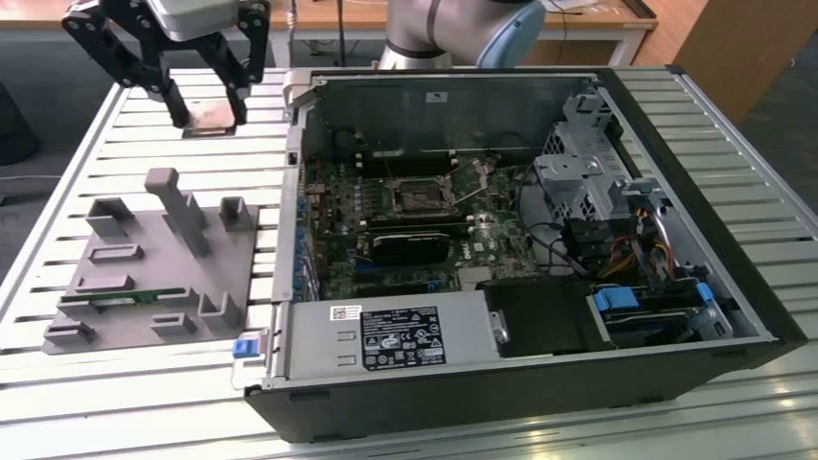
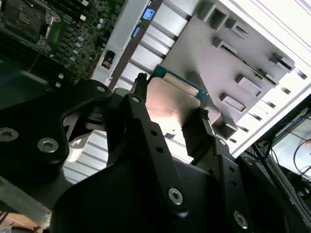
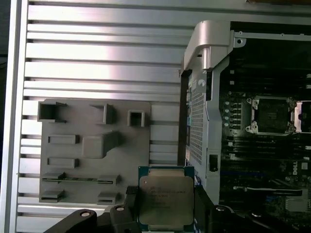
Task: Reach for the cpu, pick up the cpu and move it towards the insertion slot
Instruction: 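Pick up the cpu and move it towards the insertion slot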
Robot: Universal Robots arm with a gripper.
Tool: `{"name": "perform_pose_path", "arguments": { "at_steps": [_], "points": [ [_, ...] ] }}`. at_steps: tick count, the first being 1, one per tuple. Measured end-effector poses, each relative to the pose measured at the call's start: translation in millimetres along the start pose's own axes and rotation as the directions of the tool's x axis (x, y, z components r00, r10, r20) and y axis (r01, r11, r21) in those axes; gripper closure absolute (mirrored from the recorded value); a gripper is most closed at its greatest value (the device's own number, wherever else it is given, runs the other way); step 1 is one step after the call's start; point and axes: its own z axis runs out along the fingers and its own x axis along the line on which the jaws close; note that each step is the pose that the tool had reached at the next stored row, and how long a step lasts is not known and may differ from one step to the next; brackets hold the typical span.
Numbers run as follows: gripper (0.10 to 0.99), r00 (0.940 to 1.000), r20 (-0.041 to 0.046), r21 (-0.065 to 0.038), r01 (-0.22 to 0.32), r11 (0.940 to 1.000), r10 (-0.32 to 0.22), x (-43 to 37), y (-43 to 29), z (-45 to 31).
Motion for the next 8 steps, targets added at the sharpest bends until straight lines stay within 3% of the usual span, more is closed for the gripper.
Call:
{"name": "perform_pose_path", "arguments": {
  "at_steps": [8],
  "points": [
    [0.545, 1.0000, 0.0004, 0.000, 0.000, 1.0000, 0.000, -25.9, 1.2, 0.4]
  ]
}}
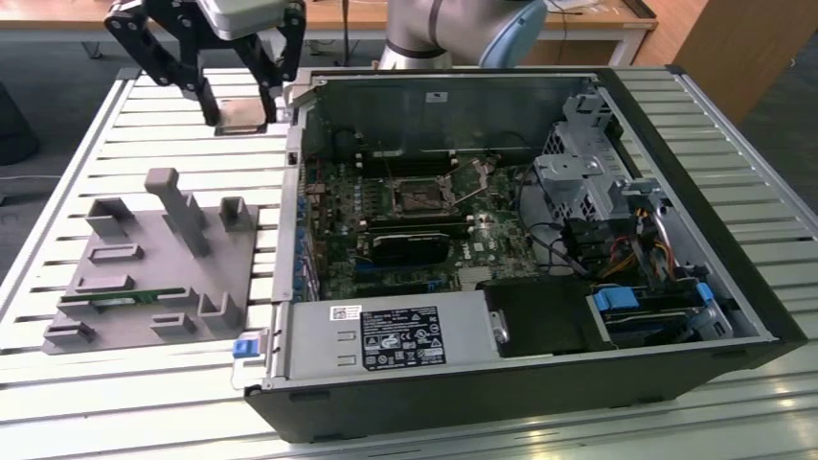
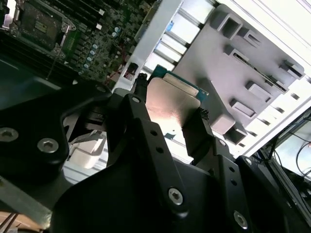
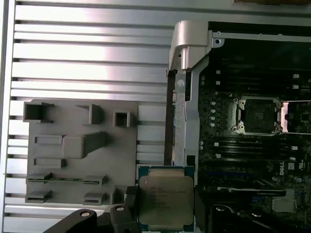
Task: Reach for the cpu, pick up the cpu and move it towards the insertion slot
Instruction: 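Pick up the cpu and move it towards the insertion slot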
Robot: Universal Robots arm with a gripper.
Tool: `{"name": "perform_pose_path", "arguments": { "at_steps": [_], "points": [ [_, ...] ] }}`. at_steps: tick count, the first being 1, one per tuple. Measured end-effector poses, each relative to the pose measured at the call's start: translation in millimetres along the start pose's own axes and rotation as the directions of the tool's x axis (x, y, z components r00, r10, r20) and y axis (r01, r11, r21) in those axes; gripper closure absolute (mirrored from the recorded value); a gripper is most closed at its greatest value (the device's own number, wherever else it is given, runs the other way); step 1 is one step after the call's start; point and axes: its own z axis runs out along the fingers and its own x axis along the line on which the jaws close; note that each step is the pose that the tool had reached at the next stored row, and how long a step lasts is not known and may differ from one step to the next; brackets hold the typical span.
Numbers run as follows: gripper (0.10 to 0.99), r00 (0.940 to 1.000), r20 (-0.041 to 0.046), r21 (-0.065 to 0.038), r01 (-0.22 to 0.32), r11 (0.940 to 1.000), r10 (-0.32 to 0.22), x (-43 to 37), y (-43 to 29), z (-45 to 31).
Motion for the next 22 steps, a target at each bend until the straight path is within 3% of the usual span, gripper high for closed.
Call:
{"name": "perform_pose_path", "arguments": {
  "at_steps": [8, 22],
  "points": [
    [0.545, 1.0000, 0.0023, 0.000, 0.000, 1.0000, 0.000, -23.5, 5.5, 1.1],
    [0.545, 1.0000, 0.0053, 0.000, 0.000, 1.0000, 0.000, -65.1, 22.0, 3.9]
  ]
}}
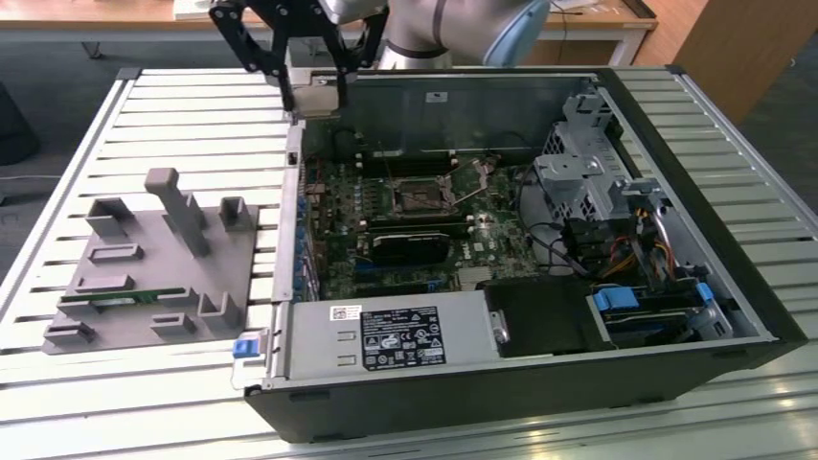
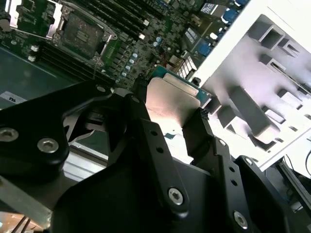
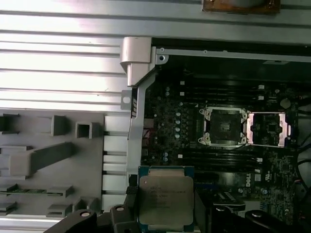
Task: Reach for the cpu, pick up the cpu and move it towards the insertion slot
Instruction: 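Pick up the cpu and move it towards the insertion slot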
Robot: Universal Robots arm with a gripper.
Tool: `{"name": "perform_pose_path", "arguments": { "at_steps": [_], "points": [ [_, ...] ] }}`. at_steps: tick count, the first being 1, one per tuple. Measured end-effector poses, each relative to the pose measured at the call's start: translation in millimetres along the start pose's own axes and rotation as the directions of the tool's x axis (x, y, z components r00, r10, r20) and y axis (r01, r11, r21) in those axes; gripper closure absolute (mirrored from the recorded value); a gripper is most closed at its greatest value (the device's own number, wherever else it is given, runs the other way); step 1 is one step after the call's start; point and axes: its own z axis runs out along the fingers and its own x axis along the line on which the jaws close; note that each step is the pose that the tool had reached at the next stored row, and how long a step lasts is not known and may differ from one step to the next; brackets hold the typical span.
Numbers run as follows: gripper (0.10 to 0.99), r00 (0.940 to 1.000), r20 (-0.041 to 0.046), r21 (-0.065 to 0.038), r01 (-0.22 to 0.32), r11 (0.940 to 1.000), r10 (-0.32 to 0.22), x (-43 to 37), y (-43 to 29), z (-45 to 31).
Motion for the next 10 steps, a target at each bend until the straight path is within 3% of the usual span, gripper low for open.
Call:
{"name": "perform_pose_path", "arguments": {
  "at_steps": [10],
  "points": [
    [0.545, 1.0000, 0.0019, 0.000, 0.000, 1.0000, 0.000, -35.4, 4.4, 1.4]
  ]
}}
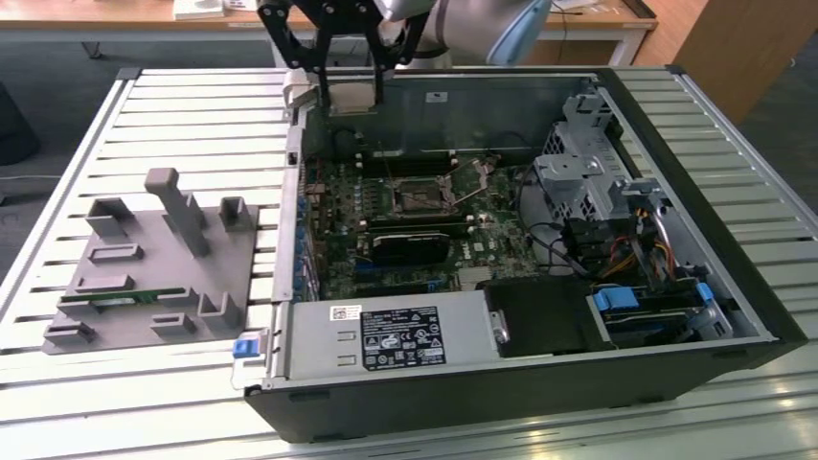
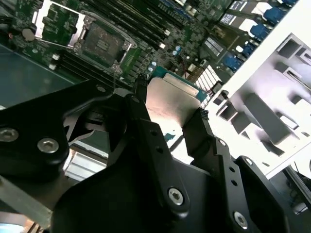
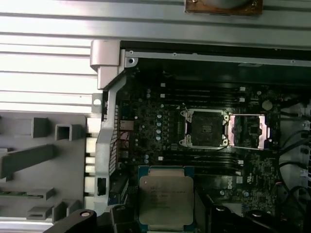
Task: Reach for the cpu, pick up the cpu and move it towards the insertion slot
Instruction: 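Pick up the cpu and move it towards the insertion slot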
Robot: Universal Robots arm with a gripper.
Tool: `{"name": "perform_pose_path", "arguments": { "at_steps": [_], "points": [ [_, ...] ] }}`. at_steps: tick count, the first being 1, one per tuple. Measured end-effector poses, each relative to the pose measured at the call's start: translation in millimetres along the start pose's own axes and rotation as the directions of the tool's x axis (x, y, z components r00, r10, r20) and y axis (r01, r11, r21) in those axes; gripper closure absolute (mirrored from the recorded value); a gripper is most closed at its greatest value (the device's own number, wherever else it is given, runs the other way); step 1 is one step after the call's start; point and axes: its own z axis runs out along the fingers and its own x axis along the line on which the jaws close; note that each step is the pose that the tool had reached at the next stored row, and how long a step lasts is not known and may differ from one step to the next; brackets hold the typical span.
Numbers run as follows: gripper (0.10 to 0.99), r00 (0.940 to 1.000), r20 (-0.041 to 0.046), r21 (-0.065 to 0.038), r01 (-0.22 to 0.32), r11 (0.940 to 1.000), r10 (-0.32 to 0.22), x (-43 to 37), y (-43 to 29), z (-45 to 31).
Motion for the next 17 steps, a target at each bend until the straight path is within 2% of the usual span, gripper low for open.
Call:
{"name": "perform_pose_path", "arguments": {
  "at_steps": [8, 17],
  "points": [
    [0.545, 1.0000, 0.0000, 0.000, 0.000, 1.0000, 0.000, -33.1, 2.9, 2.5],
    [0.545, 1.0000, 0.0030, 0.000, 0.000, 1.0000, 0.000, -59.7, 11.9, 4.7]
  ]
}}
